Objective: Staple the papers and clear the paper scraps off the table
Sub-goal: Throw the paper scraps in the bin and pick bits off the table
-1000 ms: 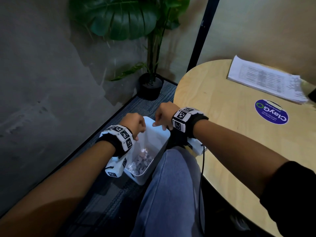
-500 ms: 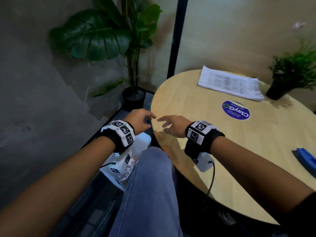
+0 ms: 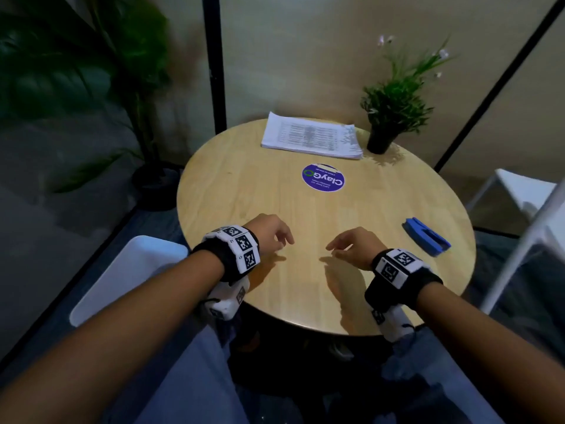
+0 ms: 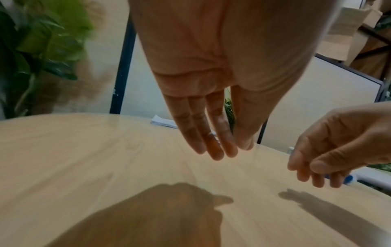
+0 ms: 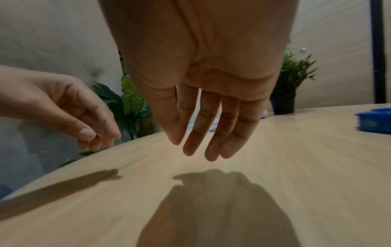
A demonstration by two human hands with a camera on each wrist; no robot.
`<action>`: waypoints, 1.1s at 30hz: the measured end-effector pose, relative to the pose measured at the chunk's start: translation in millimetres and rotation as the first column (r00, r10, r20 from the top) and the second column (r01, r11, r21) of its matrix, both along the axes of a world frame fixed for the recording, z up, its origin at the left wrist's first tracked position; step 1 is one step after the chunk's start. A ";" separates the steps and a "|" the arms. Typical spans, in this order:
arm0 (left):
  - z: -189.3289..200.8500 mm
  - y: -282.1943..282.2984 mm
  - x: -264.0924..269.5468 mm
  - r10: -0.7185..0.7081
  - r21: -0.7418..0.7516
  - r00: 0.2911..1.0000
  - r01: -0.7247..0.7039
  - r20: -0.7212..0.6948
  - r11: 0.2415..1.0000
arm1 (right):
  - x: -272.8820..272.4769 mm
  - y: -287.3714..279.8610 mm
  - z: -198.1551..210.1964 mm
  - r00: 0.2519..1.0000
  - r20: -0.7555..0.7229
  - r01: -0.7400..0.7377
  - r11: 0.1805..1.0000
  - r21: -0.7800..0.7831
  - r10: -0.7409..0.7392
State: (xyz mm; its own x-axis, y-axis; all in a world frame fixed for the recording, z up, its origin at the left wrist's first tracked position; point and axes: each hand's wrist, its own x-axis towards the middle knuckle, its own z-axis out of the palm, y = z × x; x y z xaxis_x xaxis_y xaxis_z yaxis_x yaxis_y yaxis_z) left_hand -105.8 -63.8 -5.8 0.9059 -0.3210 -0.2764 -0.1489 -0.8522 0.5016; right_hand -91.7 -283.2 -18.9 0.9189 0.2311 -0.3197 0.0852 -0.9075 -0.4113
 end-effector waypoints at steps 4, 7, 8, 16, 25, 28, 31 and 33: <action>-15.7 -29.6 -1.2 -0.022 0.028 0.999 0.023 -0.038 0.999 | -16.6 -24.7 -17.1 0.996 -0.052 0.076 0.997 0.027 -0.075; -26.5 -44.4 -5.0 -0.045 0.051 0.996 0.049 -0.074 0.998 | -21.4 -28.8 -30.1 0.990 -0.059 0.129 0.989 0.068 -0.125; -30.1 -48.1 -5.8 -0.054 0.061 0.995 0.060 -0.089 0.996 | -21.8 -28.8 -33.4 0.989 -0.050 0.144 0.986 0.085 -0.140; -45.5 -55.0 -11.0 -0.090 0.088 0.993 0.096 -0.076 0.991 | -16.8 -23.5 -48.0 0.982 -0.087 0.183 0.946 0.266 -0.165; -57.2 -17.0 -5.7 -0.051 0.412 0.993 0.092 -0.109 0.907 | -0.9 -25.4 -44.9 0.988 -0.152 0.032 0.965 0.262 0.008; -57.4 -9.7 -1.8 0.002 0.422 0.988 0.064 -0.154 0.905 | 2.1 -22.1 -42.9 0.991 -0.131 -0.008 0.971 0.239 0.040; -57.1 -8.8 -2.7 0.009 0.406 0.987 0.057 -0.159 0.912 | 4.1 -20.3 -43.7 0.992 -0.114 -0.028 0.974 0.227 0.055; -57.2 -11.5 -5.0 0.011 0.401 0.988 0.052 -0.153 0.915 | 5.7 -20.2 -44.6 0.994 -0.104 -0.017 0.975 0.221 0.041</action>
State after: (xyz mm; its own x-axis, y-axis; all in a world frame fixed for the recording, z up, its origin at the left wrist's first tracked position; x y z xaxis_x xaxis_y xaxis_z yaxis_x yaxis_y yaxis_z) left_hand -110.8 -75.4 -63.0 0.8385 -0.1719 -0.5170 -0.1190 -0.9838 0.1342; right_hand -86.0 -303.5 -63.5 0.8740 0.3322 -0.3545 0.0544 -0.7920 -0.6081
